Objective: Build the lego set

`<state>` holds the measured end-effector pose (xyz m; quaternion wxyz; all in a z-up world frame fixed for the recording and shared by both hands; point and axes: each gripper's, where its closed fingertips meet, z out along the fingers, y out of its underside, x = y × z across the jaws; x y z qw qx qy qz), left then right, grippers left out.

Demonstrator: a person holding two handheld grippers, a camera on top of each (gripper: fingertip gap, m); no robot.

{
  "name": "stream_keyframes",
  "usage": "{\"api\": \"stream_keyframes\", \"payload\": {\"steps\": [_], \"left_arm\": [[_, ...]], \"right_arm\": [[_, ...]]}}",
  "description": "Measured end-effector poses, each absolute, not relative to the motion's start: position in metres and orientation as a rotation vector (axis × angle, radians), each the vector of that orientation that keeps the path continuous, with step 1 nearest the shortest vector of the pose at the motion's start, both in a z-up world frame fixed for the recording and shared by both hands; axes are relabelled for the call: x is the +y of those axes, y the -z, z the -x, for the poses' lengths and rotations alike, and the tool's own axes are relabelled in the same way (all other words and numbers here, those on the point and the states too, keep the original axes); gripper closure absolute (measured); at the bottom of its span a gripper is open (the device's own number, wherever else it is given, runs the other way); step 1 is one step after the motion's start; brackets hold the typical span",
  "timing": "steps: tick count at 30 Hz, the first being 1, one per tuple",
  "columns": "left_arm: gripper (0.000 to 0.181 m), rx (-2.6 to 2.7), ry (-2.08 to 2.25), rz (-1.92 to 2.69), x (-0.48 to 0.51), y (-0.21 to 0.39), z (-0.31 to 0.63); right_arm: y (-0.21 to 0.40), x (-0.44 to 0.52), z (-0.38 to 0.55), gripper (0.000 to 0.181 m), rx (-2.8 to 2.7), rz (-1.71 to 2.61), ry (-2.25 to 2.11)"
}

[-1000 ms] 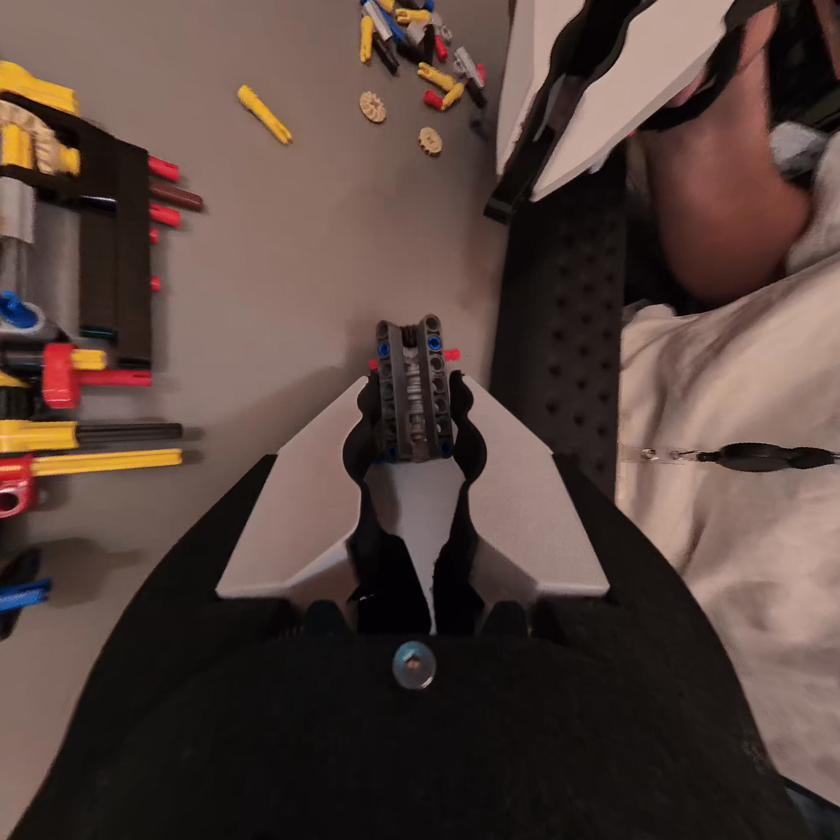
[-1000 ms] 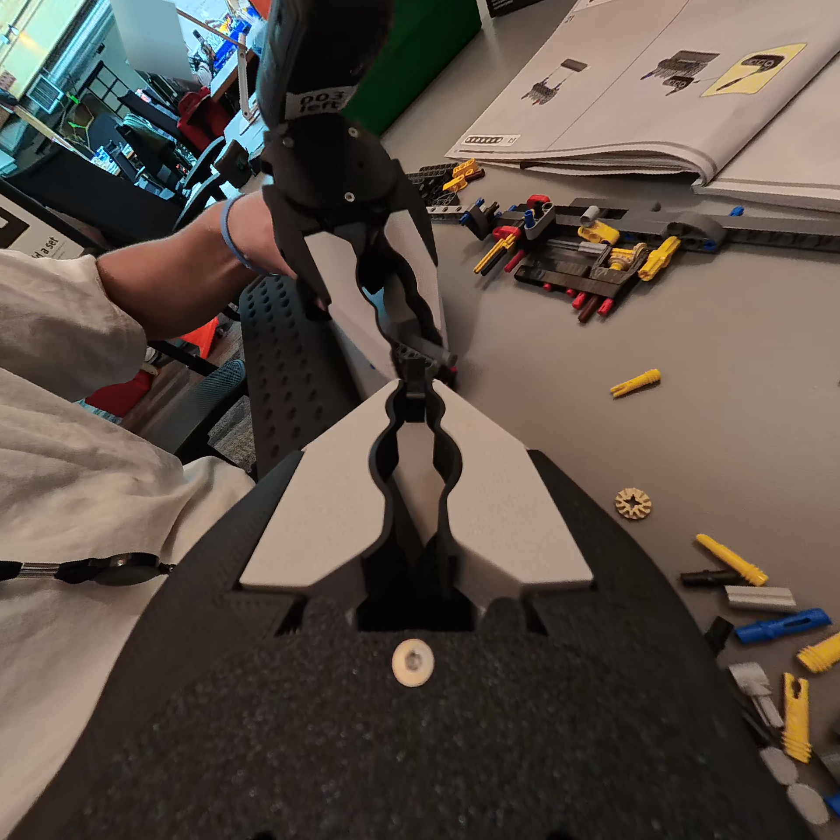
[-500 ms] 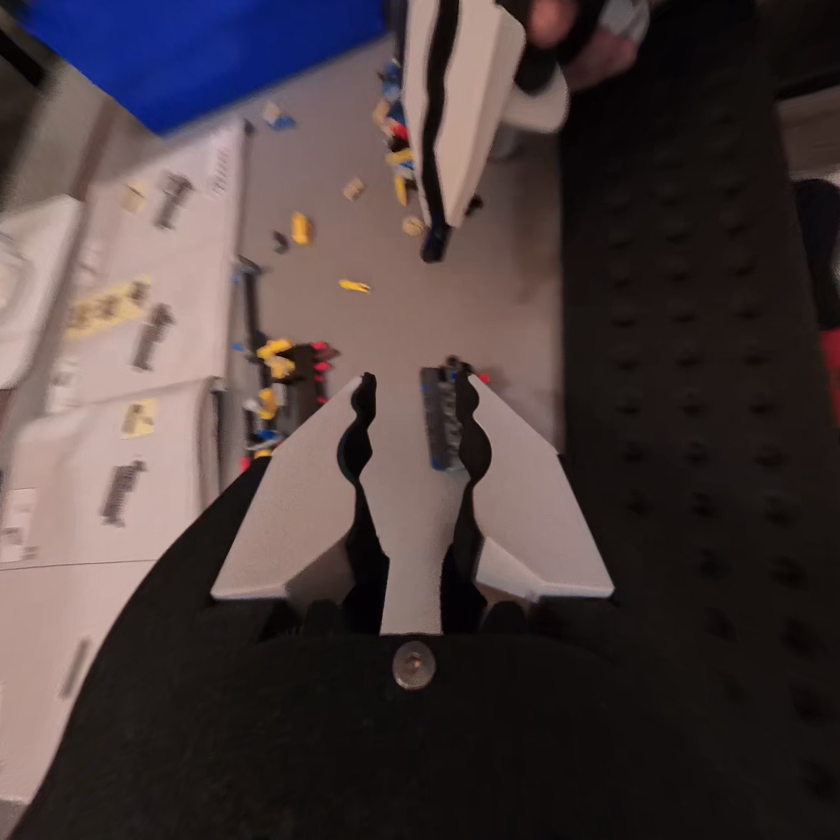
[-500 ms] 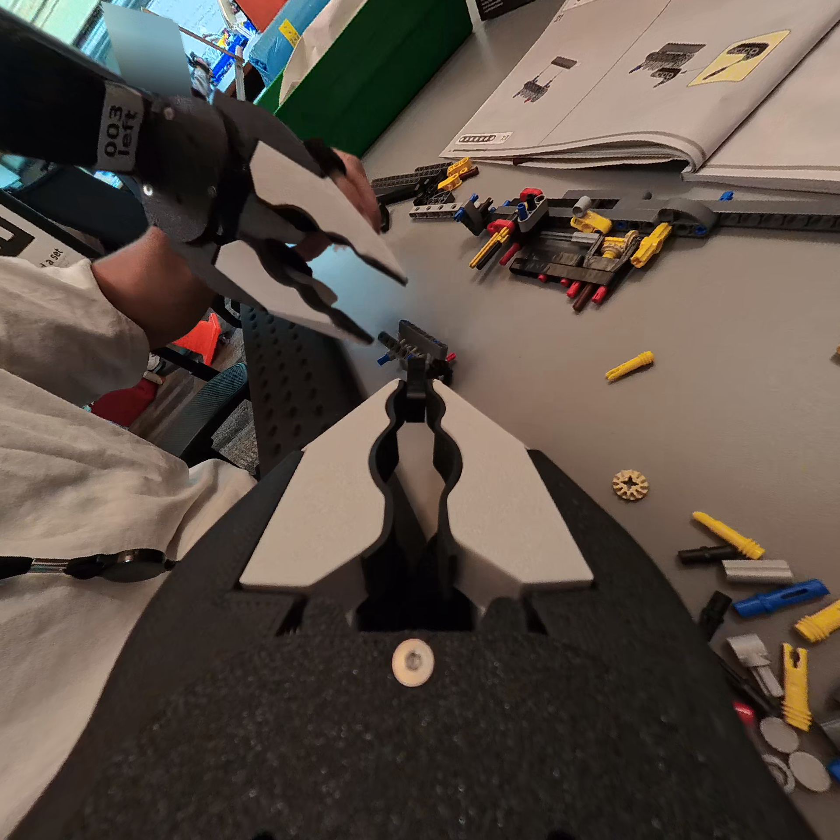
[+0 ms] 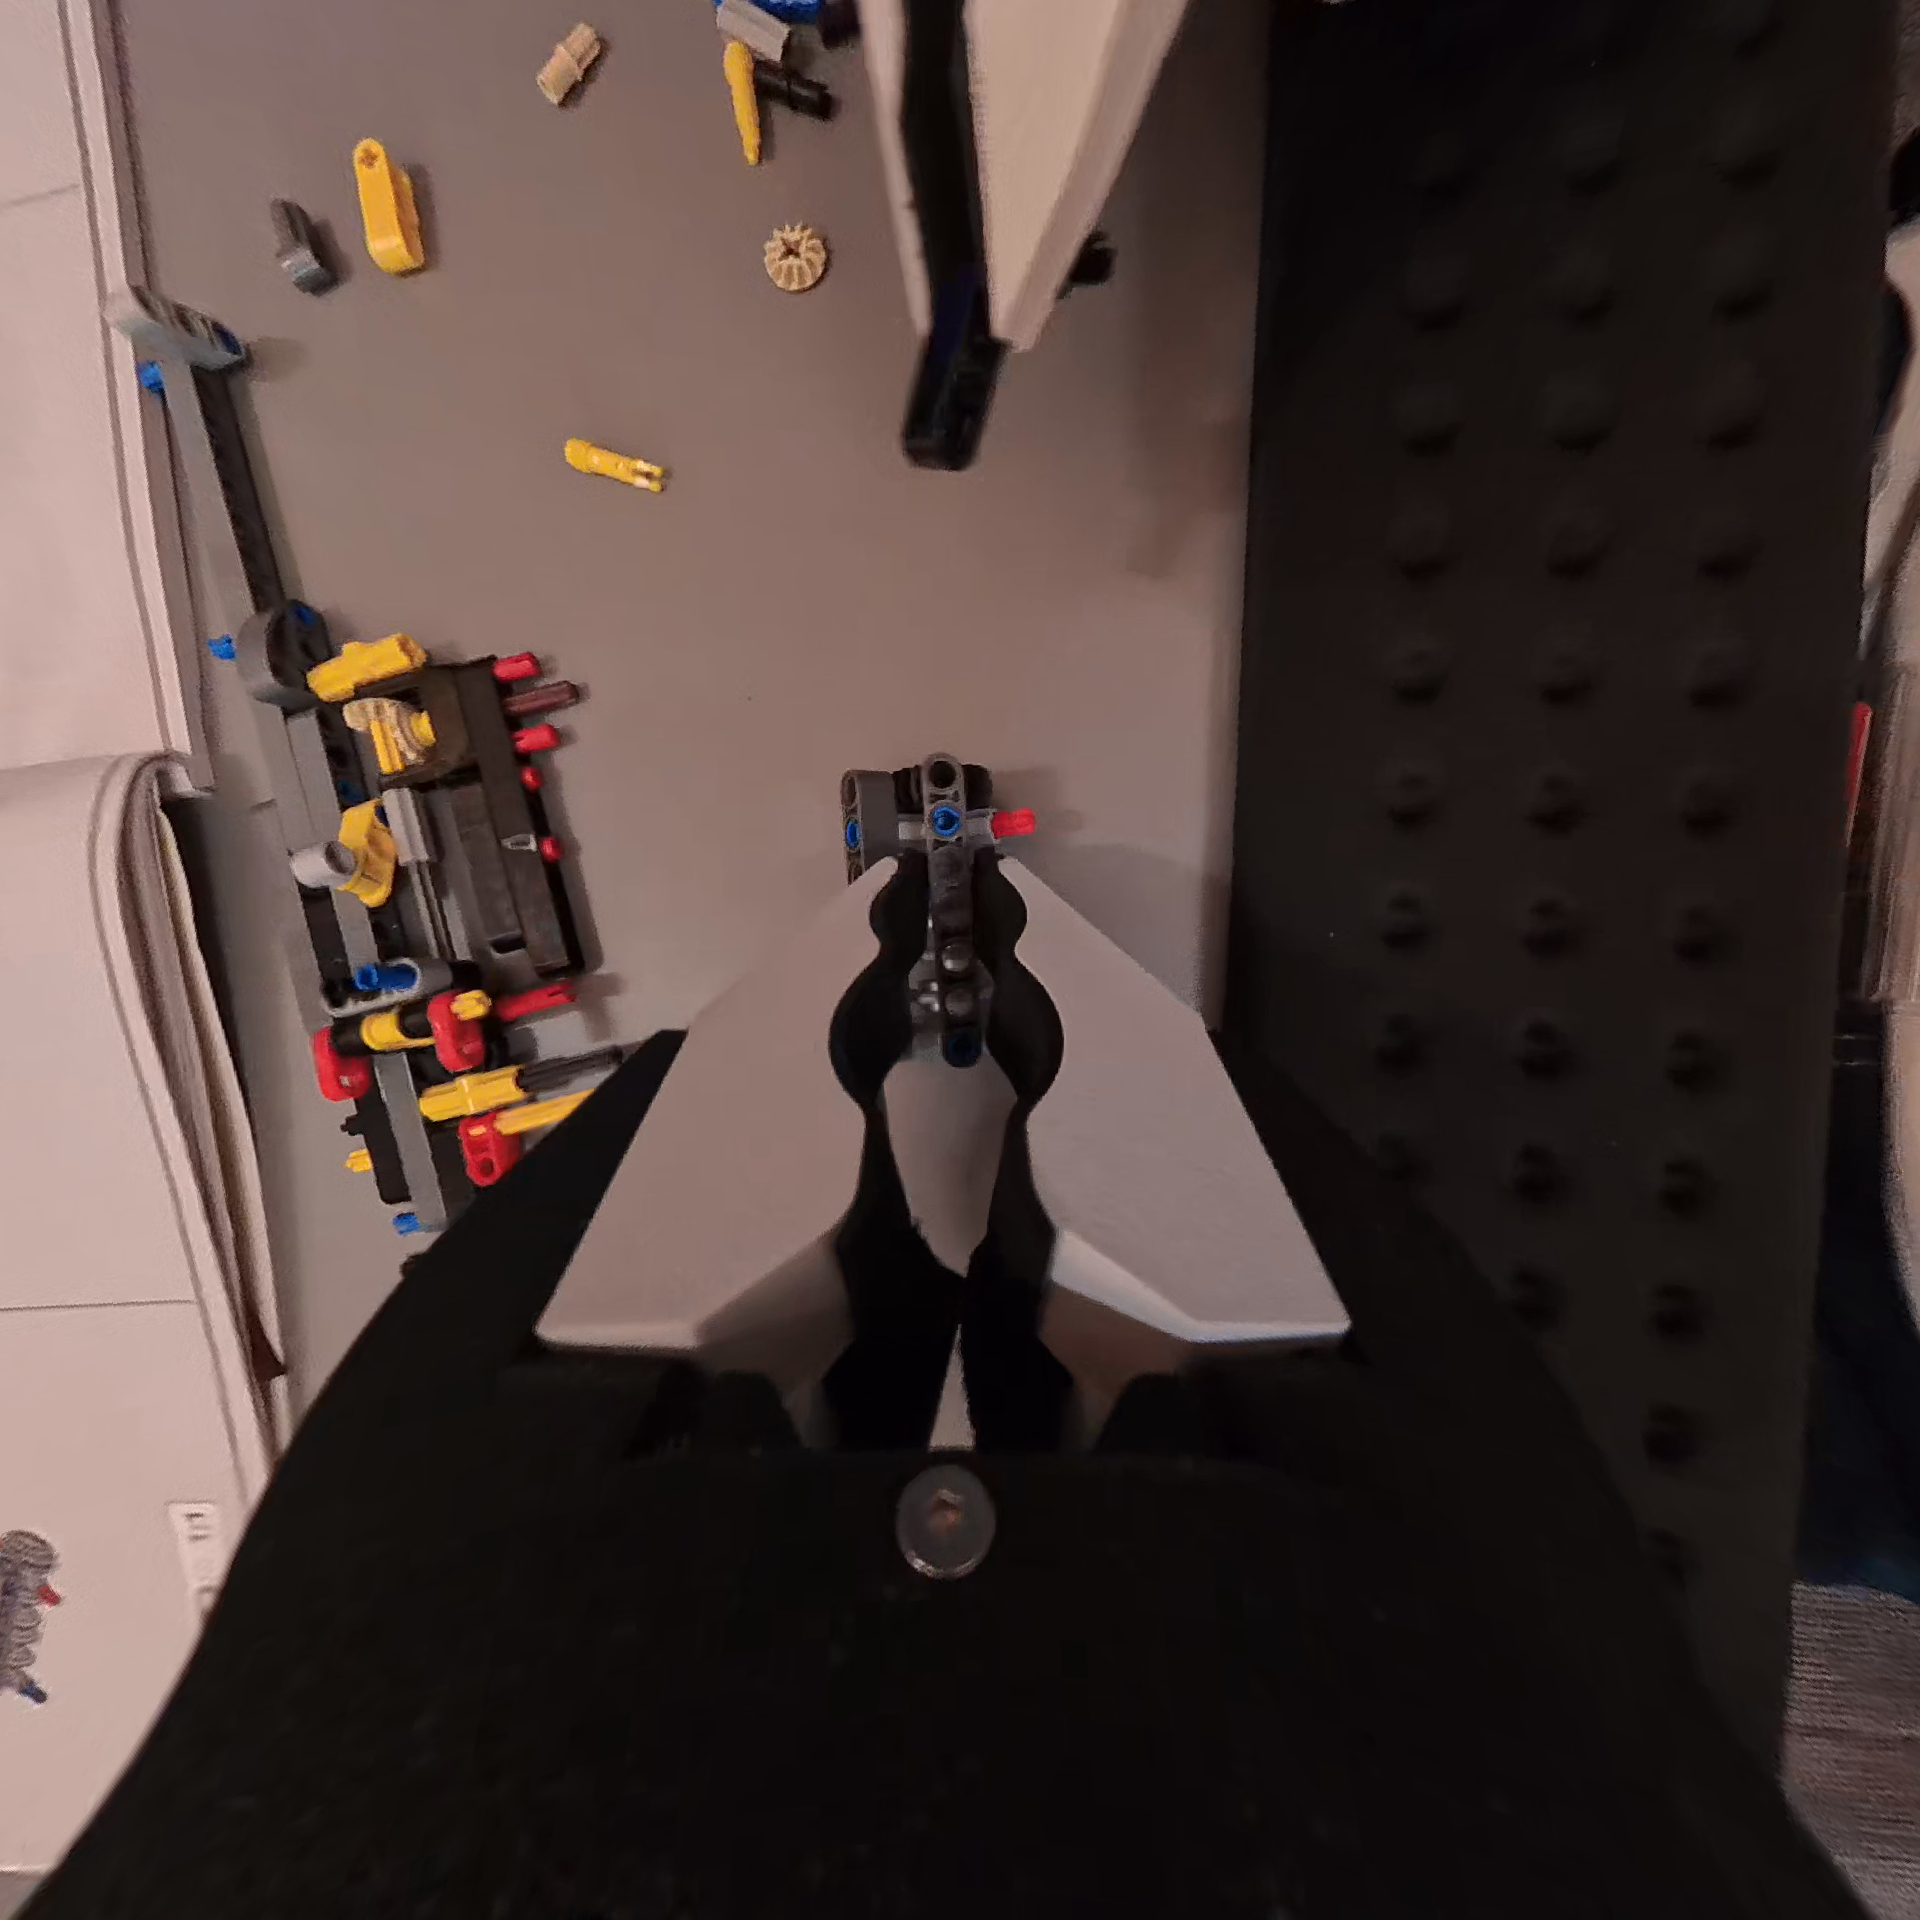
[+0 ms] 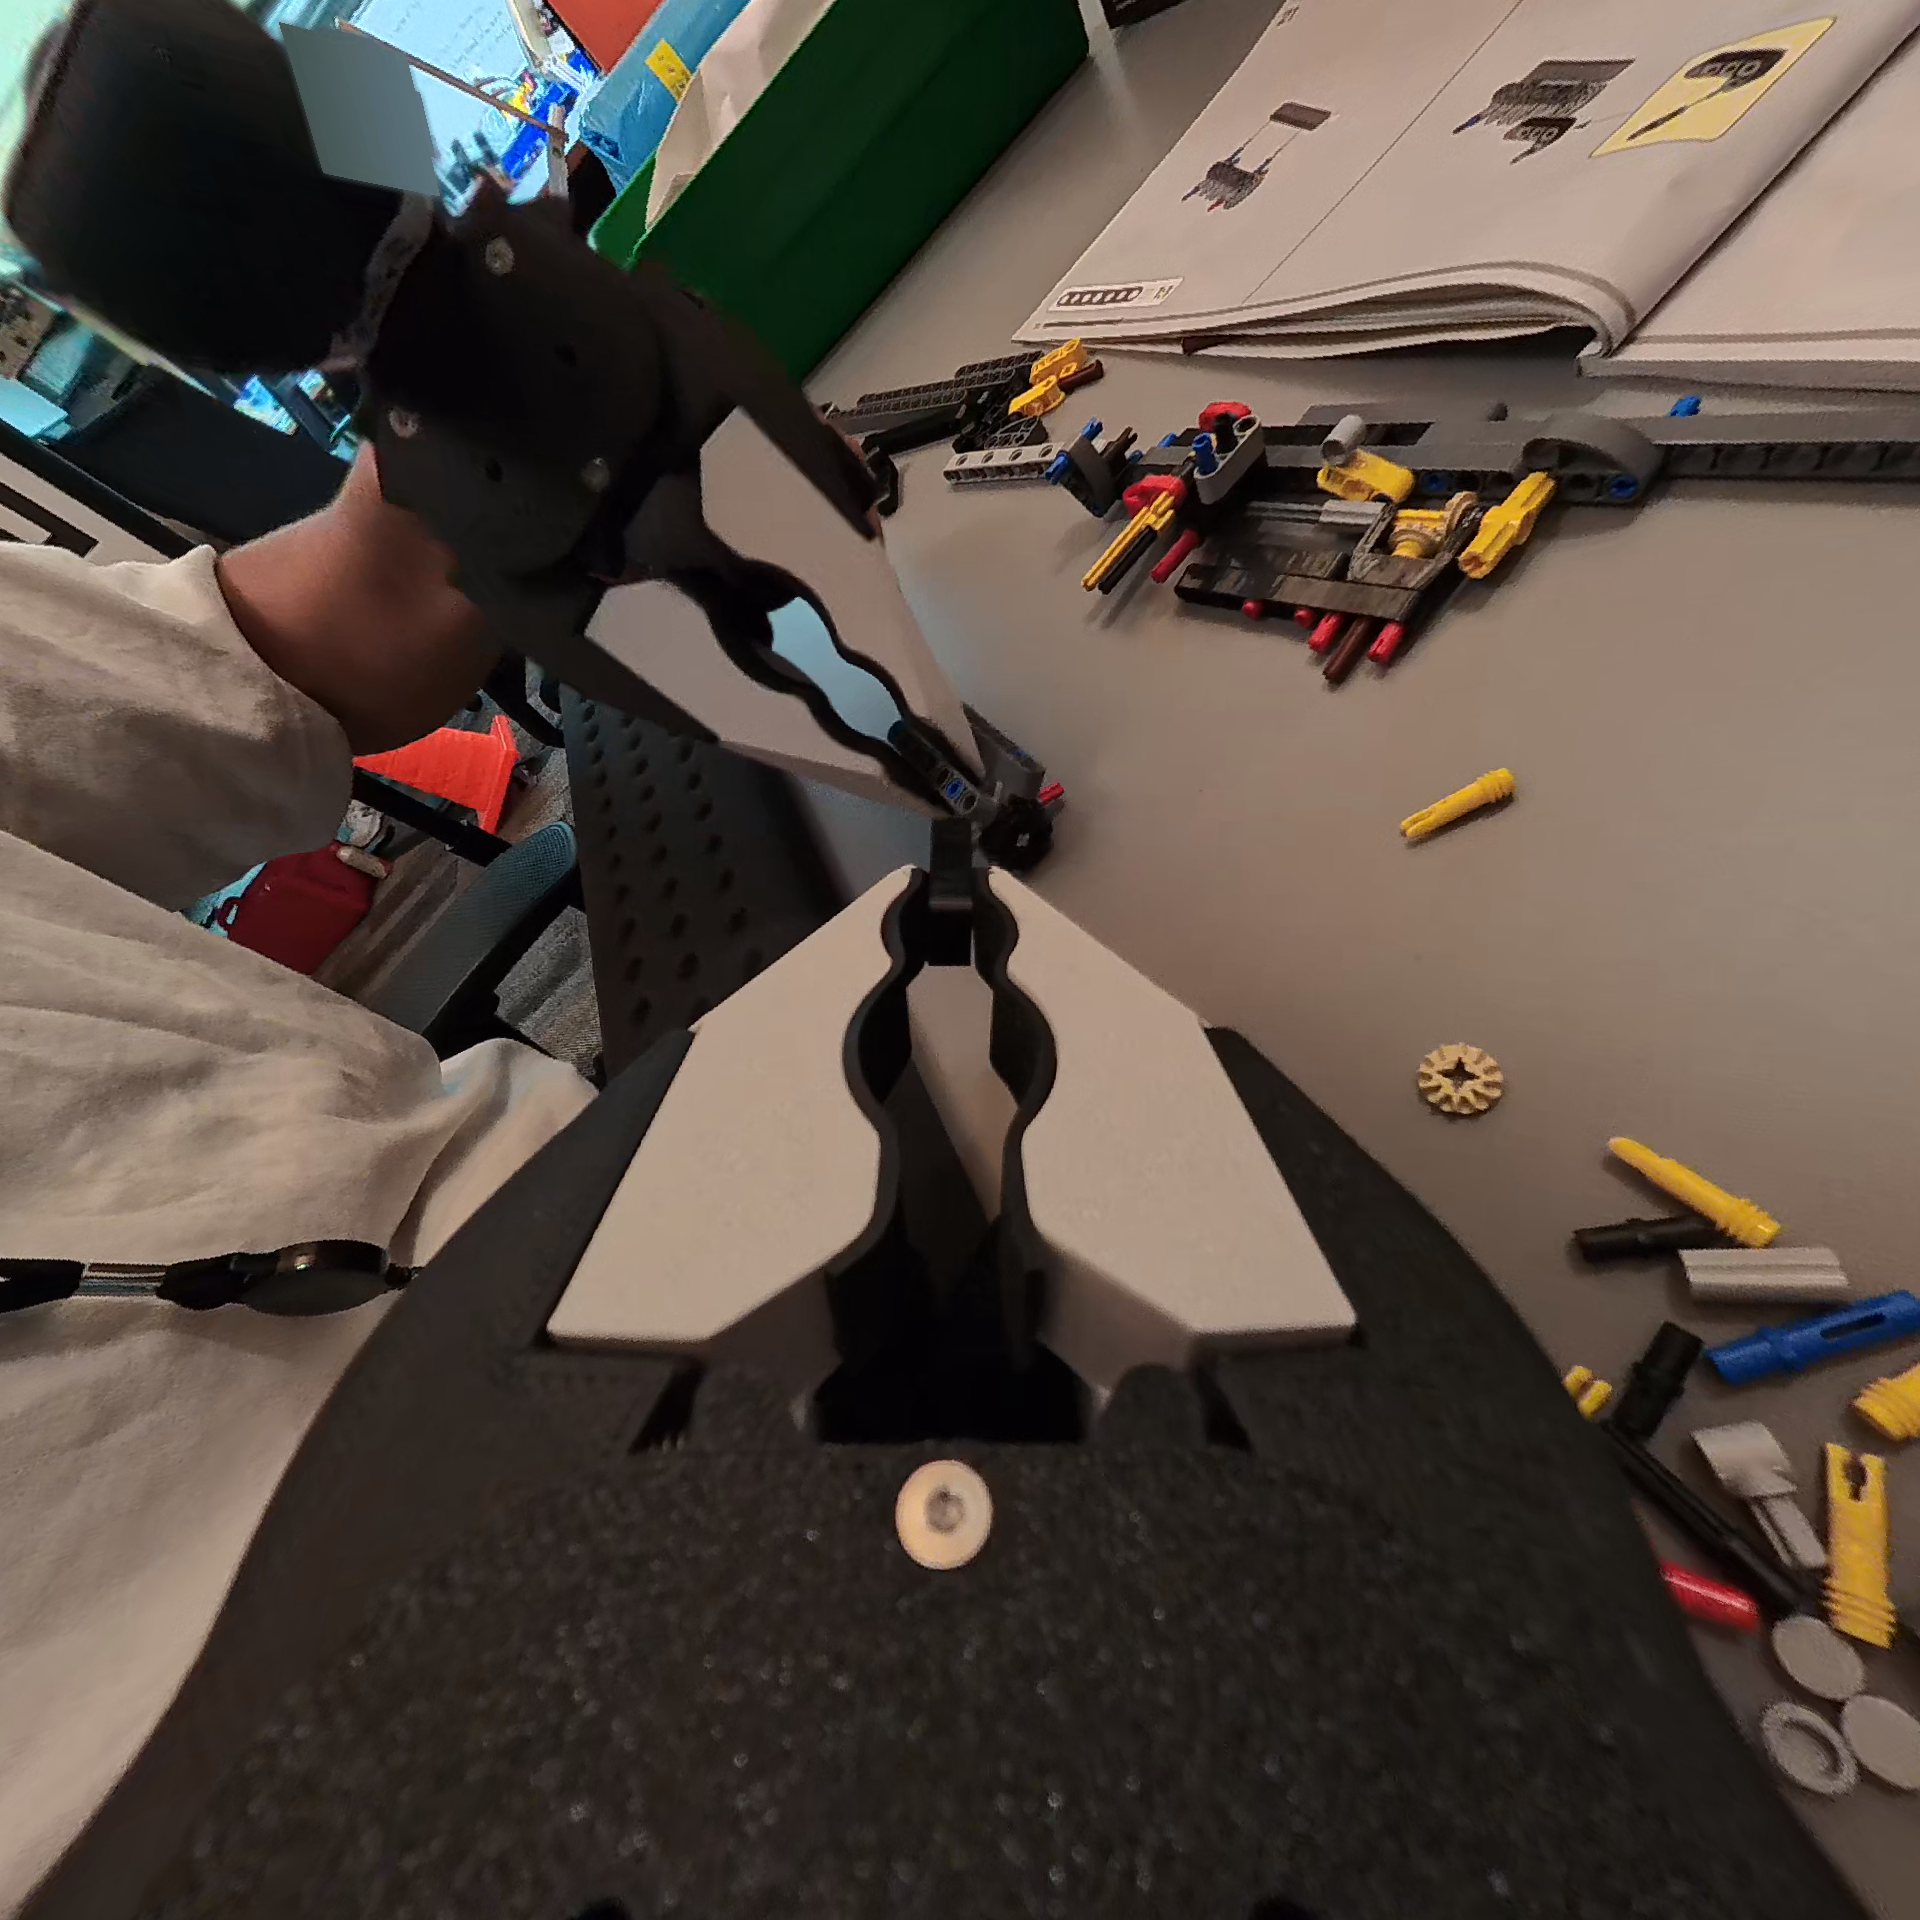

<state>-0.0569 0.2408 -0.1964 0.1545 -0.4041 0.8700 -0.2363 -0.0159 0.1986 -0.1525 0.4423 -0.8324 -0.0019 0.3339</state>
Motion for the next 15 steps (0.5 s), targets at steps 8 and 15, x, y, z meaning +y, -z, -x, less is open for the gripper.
{"api": "stream_keyframes", "payload": {"steps": [8, 15], "left_arm": [[0.174, 2.165, 1.422, 1.518, 0.243, 0.166, 0.035], [0.174, 1.840, 1.730, 1.528, 0.254, 0.141, 0.029]], "right_arm": [[0.142, 0.208, 0.043, 0.174, -0.158, 1.978, -1.041], [0.136, 0.232, 0.035, 0.174, -0.042, 1.916, -1.129]]}}
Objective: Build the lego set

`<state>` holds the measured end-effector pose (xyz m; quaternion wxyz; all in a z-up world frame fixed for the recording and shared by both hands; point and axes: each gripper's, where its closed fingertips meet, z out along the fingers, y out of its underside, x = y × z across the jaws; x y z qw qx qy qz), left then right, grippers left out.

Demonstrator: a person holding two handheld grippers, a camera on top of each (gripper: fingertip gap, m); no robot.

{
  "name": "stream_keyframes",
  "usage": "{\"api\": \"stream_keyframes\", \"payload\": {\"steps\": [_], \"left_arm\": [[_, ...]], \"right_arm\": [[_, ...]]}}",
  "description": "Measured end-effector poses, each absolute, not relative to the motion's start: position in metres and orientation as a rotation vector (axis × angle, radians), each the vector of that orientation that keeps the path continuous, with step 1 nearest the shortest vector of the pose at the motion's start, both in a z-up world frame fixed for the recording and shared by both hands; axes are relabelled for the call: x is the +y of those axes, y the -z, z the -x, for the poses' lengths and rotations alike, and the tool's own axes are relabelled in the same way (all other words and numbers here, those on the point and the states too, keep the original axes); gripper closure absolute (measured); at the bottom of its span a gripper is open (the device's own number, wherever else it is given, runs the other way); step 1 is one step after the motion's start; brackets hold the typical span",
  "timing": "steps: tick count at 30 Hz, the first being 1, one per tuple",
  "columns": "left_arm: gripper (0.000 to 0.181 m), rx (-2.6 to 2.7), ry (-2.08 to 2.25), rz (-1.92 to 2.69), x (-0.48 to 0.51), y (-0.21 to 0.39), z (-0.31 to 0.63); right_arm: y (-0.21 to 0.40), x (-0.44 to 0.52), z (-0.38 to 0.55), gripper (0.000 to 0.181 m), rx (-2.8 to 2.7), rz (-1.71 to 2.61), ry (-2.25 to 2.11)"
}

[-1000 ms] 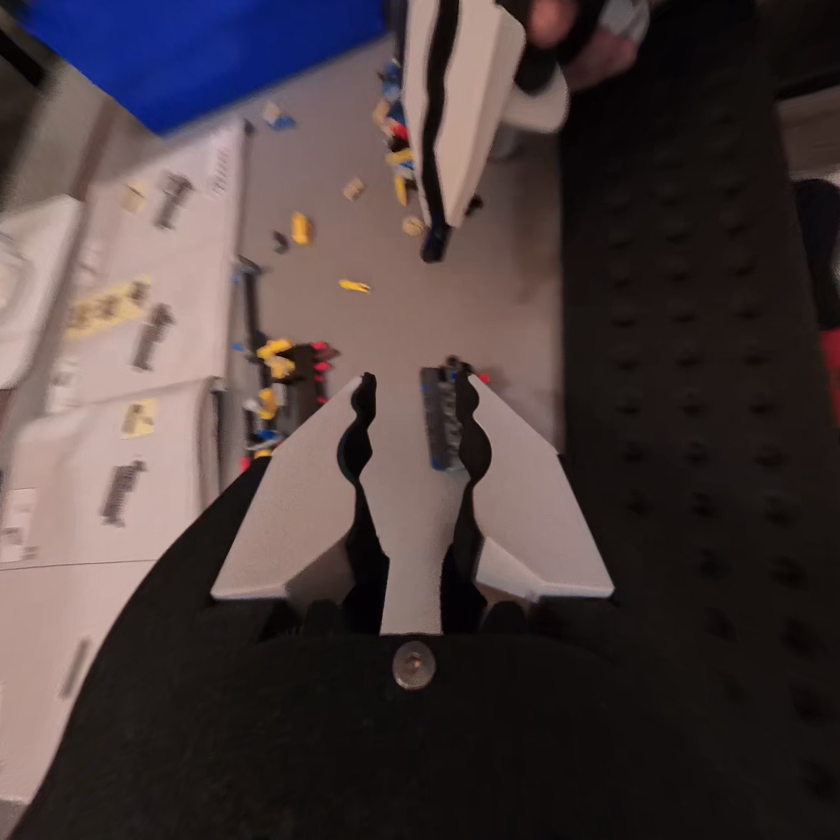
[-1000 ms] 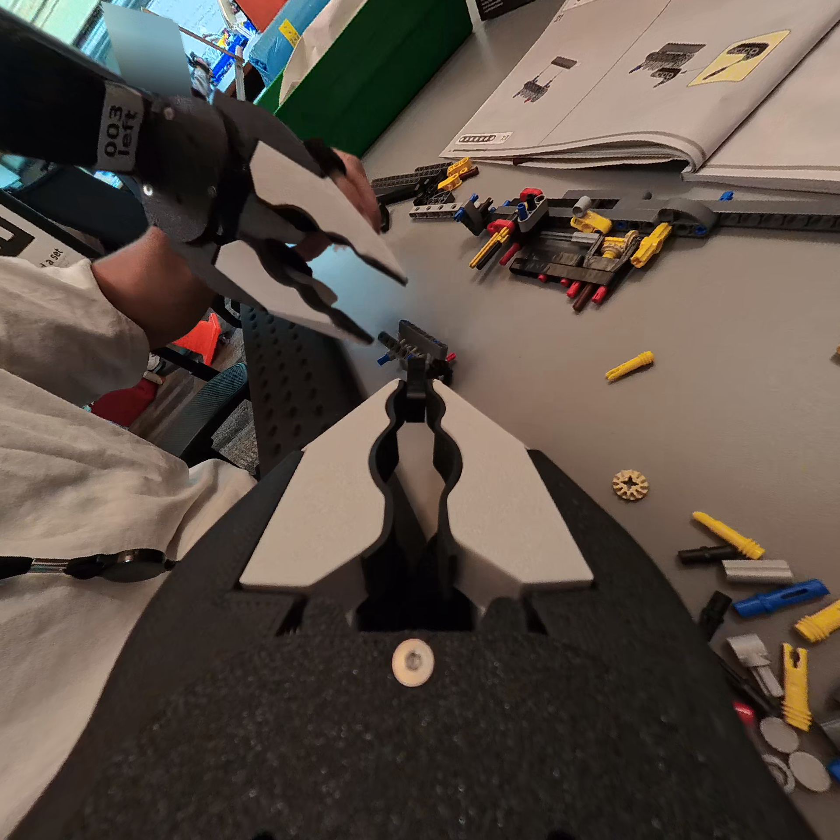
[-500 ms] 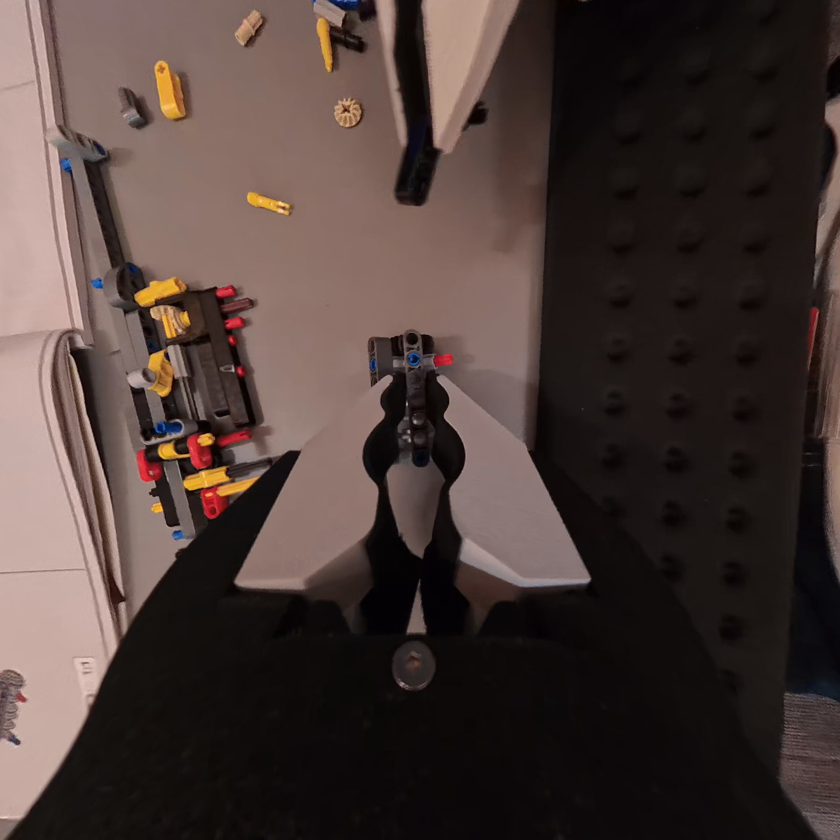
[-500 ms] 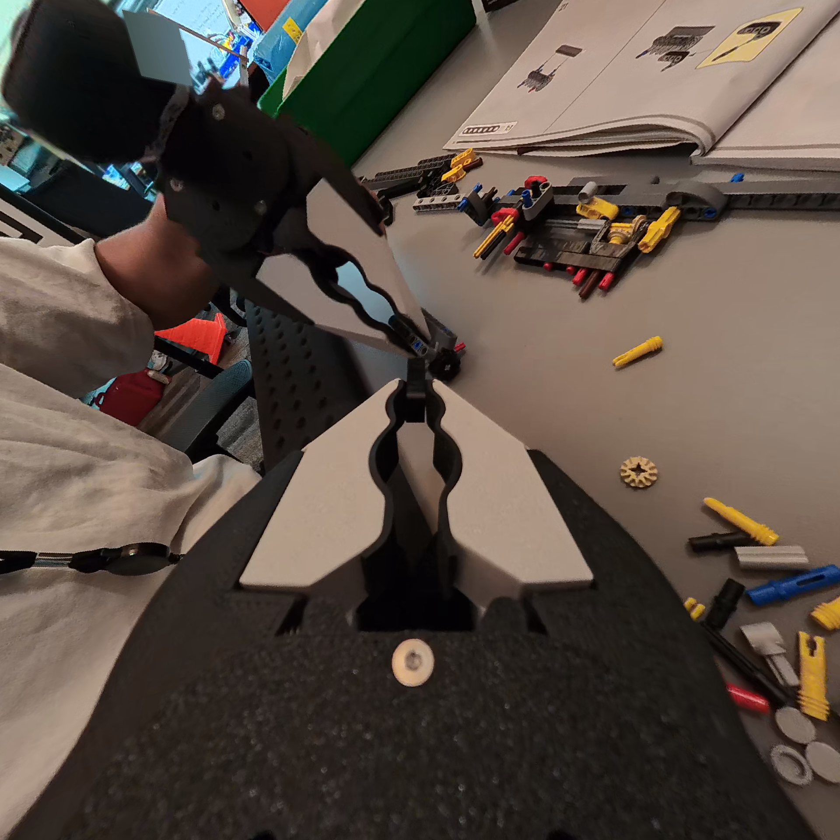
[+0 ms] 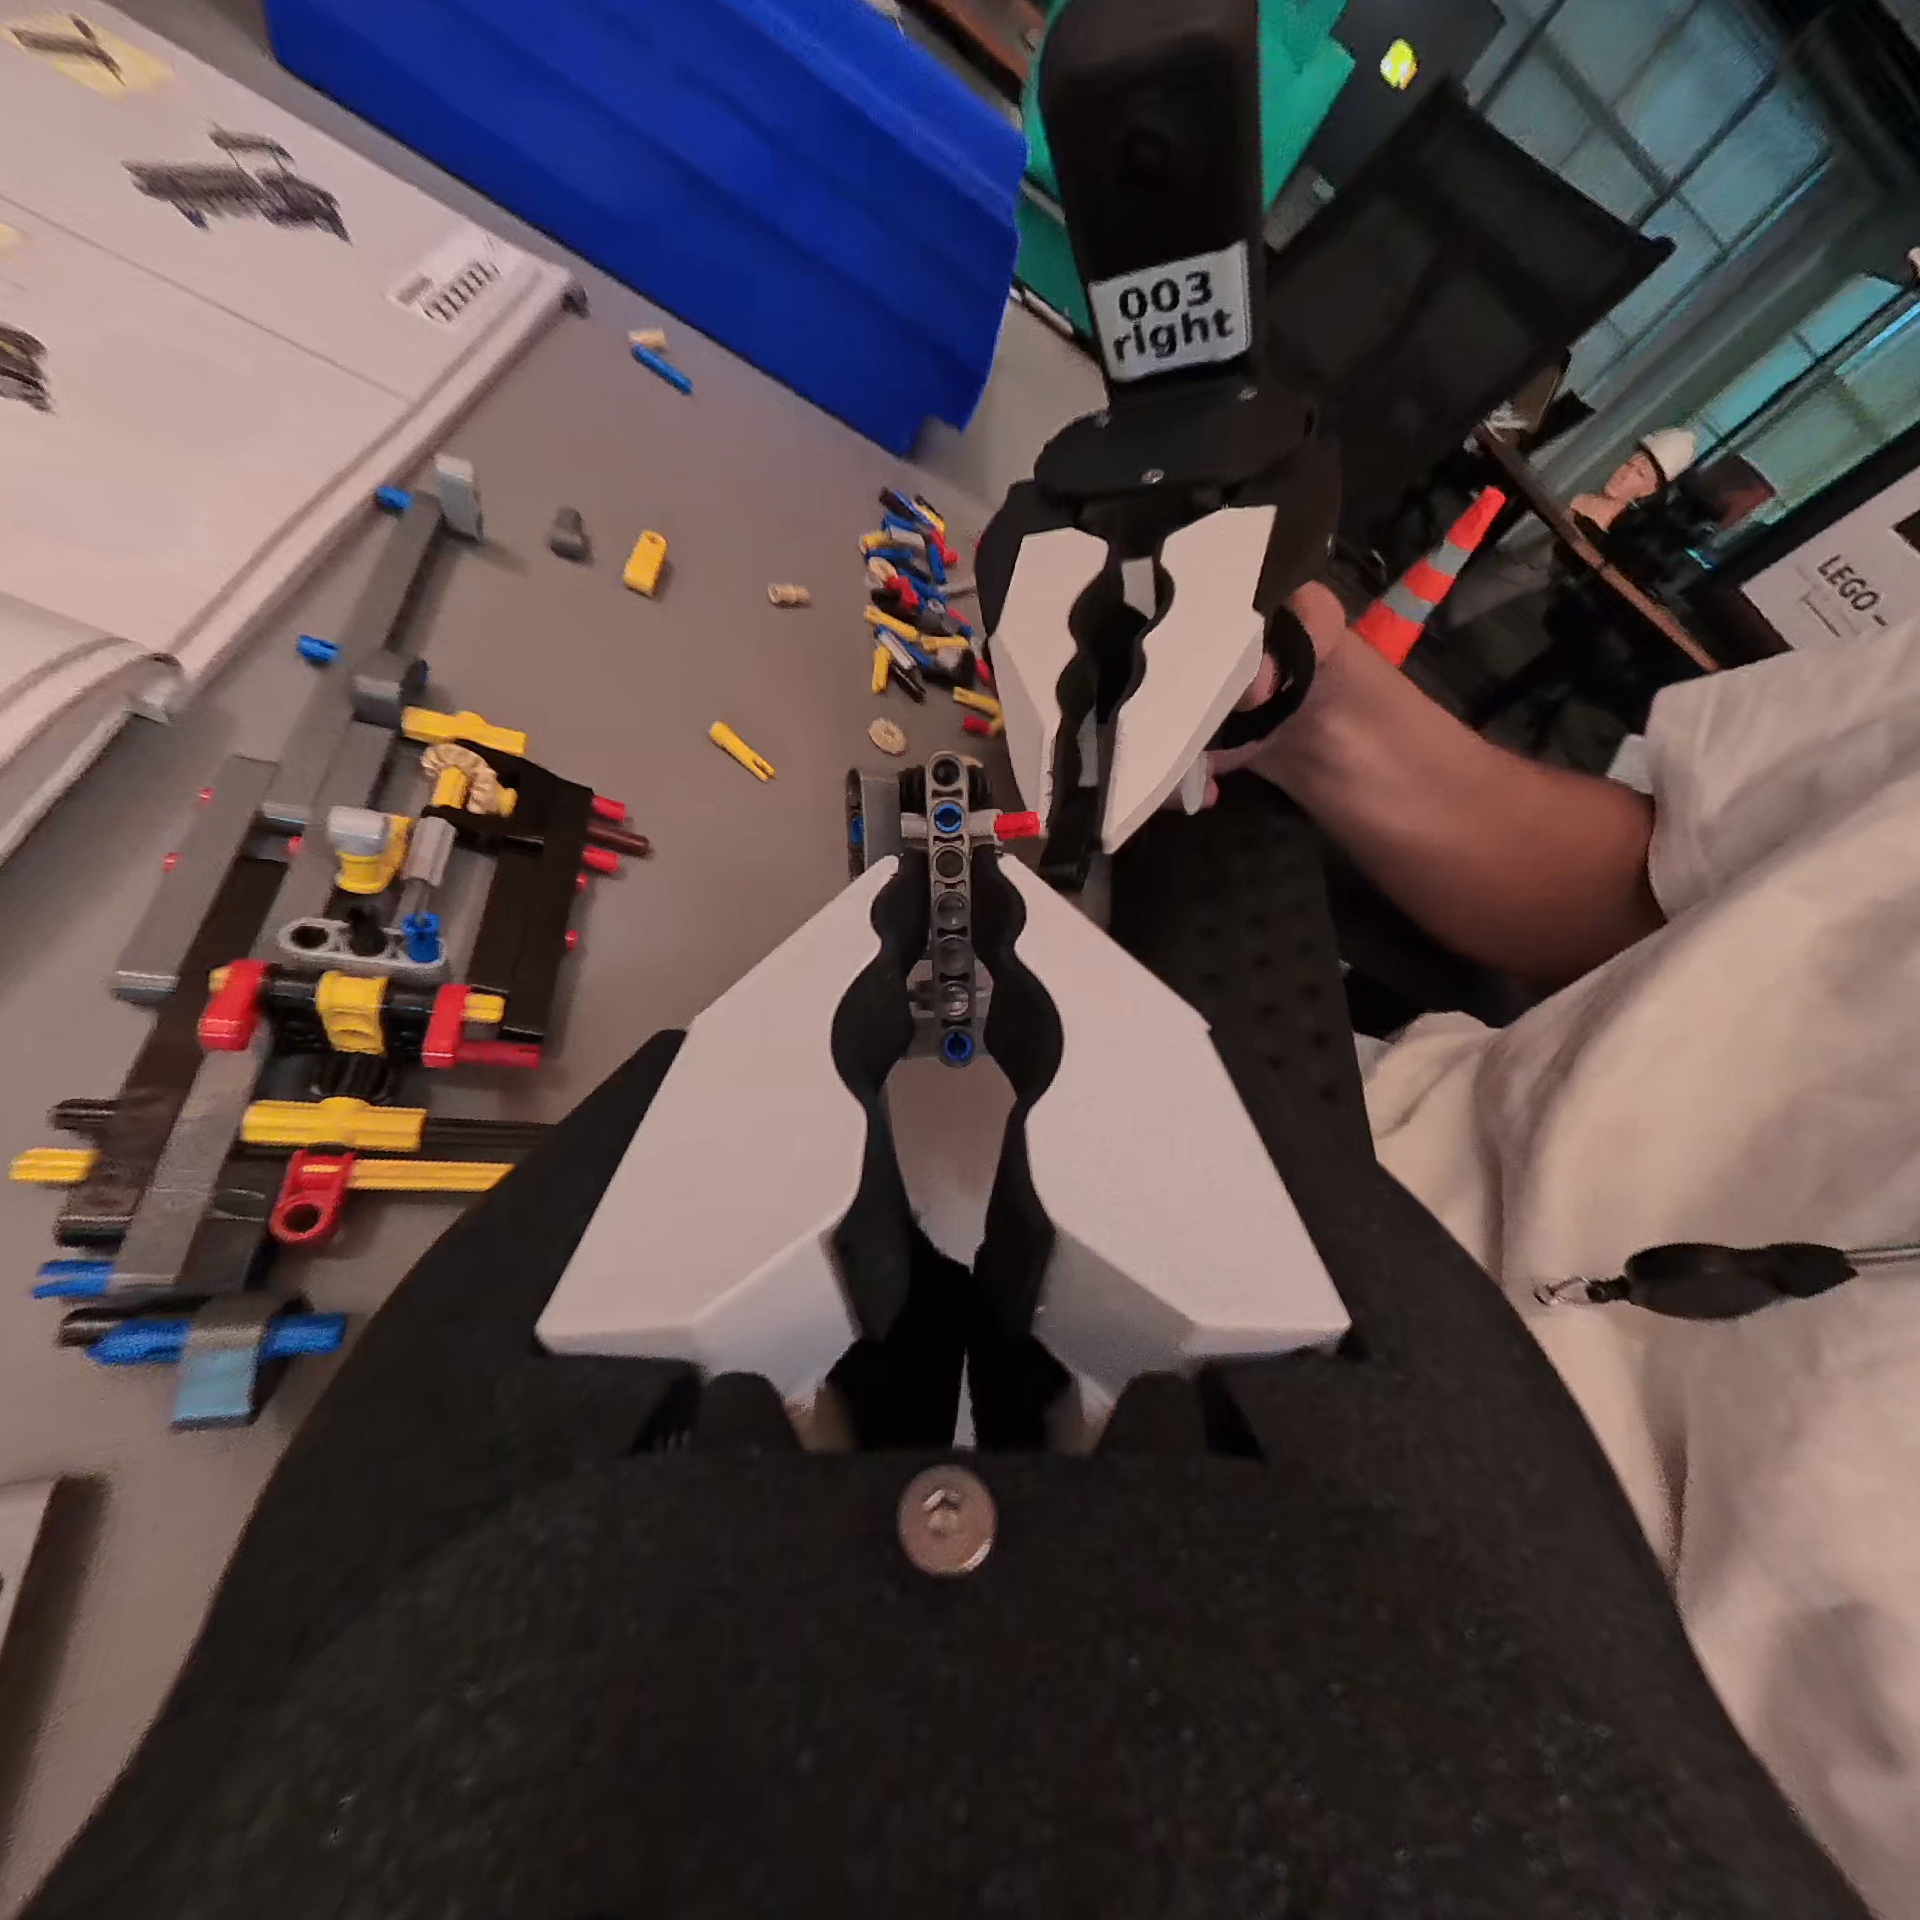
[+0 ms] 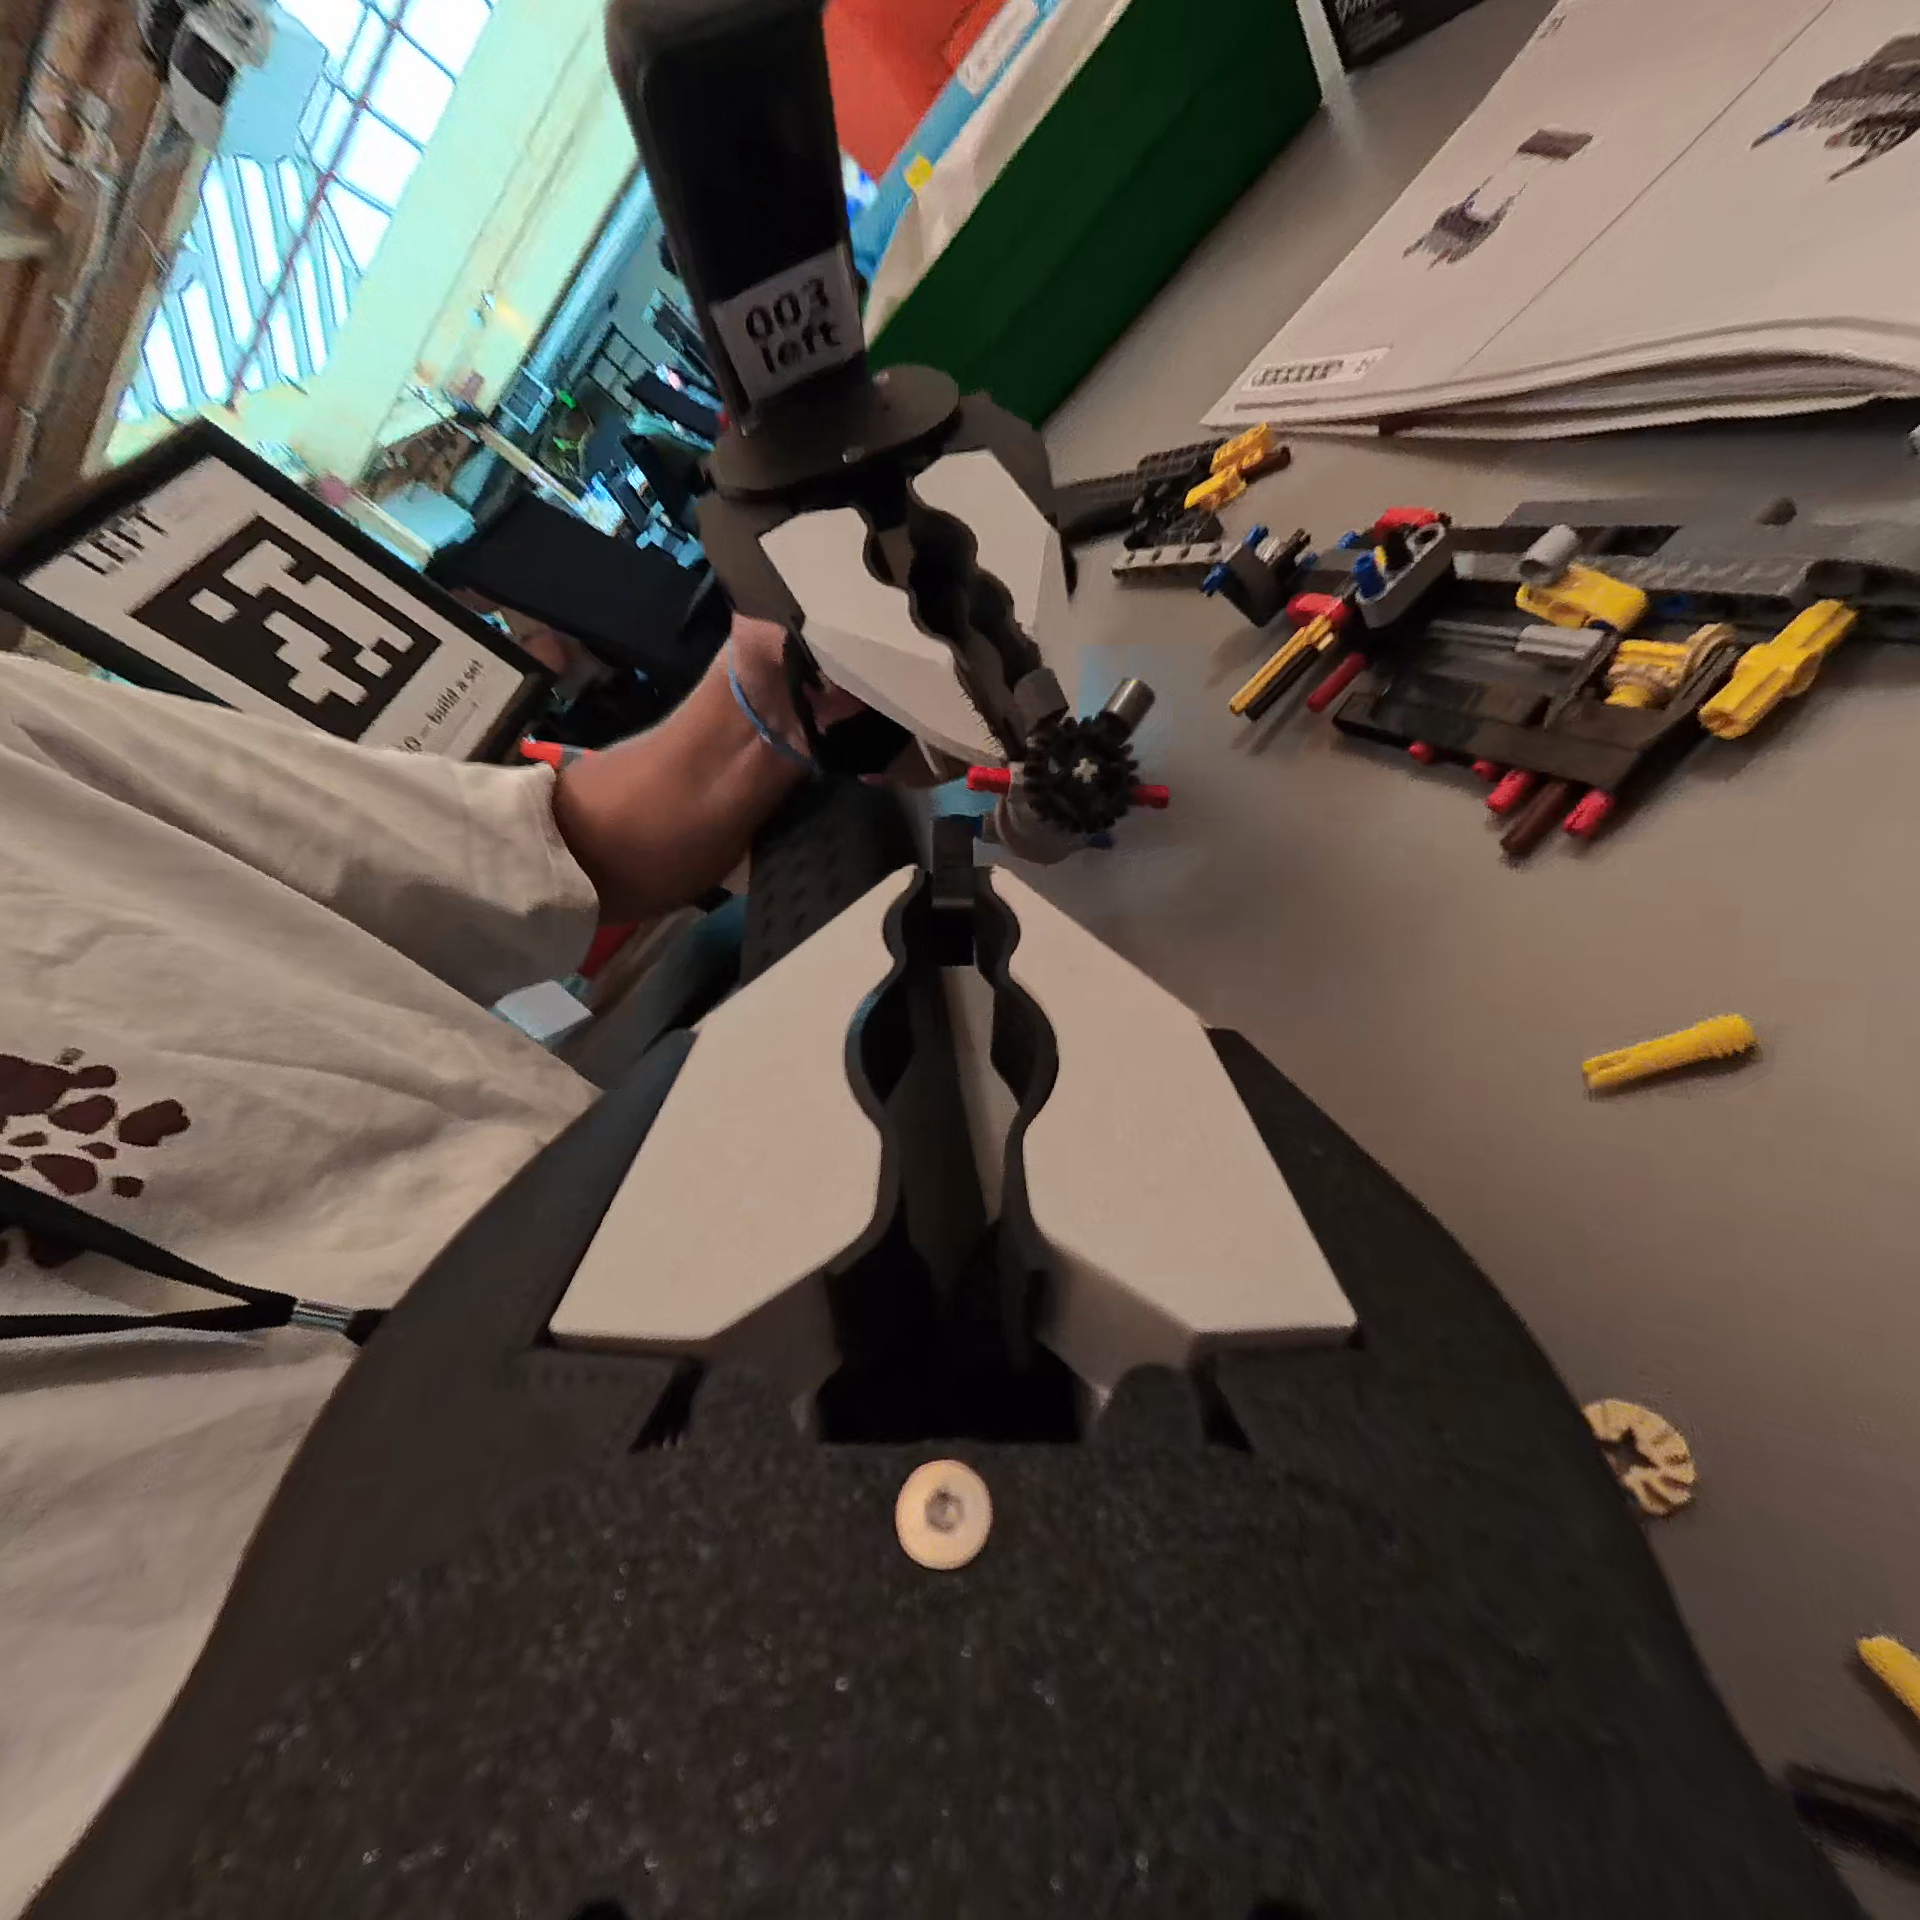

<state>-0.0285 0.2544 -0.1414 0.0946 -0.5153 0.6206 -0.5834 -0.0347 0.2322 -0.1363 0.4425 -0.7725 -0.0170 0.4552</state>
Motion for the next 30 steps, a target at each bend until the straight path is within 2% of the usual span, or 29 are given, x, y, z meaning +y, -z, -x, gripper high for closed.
{"api": "stream_keyframes", "payload": {"steps": [20, 30], "left_arm": [[0.174, 1.733, 1.724, 1.555, 0.263, 0.144, 0.024], [0.174, 1.933, 1.466, 1.411, 0.259, 0.160, 0.030]], "right_arm": [[0.130, 0.247, 0.026, 0.174, 0.053, 1.848, -1.153], [0.148, 0.241, 0.033, 0.175, -0.048, 2.008, -1.155]]}}
